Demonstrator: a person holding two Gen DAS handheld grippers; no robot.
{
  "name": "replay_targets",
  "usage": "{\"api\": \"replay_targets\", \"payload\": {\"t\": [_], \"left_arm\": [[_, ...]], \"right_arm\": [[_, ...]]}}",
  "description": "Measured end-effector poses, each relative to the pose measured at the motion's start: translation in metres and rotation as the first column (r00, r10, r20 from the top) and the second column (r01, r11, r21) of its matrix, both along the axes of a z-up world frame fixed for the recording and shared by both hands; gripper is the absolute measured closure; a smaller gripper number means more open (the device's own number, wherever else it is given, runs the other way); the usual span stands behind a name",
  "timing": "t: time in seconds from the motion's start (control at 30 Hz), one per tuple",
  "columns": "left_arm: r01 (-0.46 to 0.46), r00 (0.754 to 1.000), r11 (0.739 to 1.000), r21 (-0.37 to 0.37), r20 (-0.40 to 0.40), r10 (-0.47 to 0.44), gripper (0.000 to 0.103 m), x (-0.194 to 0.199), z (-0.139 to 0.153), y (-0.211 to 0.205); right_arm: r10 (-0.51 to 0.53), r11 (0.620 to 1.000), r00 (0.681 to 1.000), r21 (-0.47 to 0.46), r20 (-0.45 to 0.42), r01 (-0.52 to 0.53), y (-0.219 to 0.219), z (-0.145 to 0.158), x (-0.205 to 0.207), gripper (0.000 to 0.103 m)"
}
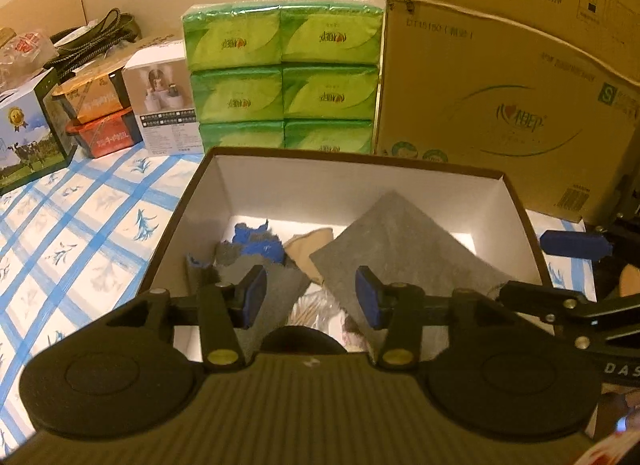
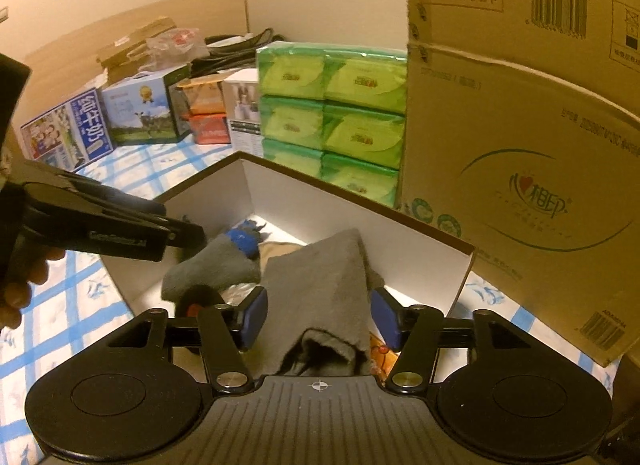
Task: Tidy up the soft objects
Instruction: 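Open both tools to release the cloth and pad into the box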
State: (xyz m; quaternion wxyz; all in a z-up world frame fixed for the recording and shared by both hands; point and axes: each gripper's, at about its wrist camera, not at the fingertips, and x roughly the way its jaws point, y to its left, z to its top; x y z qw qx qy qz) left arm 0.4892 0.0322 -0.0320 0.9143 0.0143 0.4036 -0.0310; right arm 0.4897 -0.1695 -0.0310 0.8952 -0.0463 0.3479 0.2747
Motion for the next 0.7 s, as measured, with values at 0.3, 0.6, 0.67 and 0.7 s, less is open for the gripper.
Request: {"api": "replay_targets", "payload": {"t": [0.3,0.6,0.67,0.7], "left_arm": [[-0.01,1.0,1.0,-0.019,-0.004,0.01,0.055,-0.023,0.003,0.013],[-0.013,0.998,1.0,0.014,0.066,0.012,0.042,-0.077,0.023,0.018],[-0.011,0.997,1.0,0.022,0.079,0.01,0.042,-0.095,0.027,0.018],[-0.011,0.997,1.0,0.025,0.082,0.009,0.042,-0.104,0.029,0.018]], "right_arm": [[0.011,1.0,1.0,0.003,0.008,-0.011,0.0,0.005,-0.019,0.04],[-0.007,0.998,1.0,0.059,0.013,0.006,-0.01,0.016,-0.057,0.037],[-0.006,0.998,1.0,0.067,0.017,0.005,-0.011,0.019,-0.071,0.037],[-0.003,0.997,1.0,0.071,0.016,0.002,-0.013,0.021,-0.078,0.037]]}}
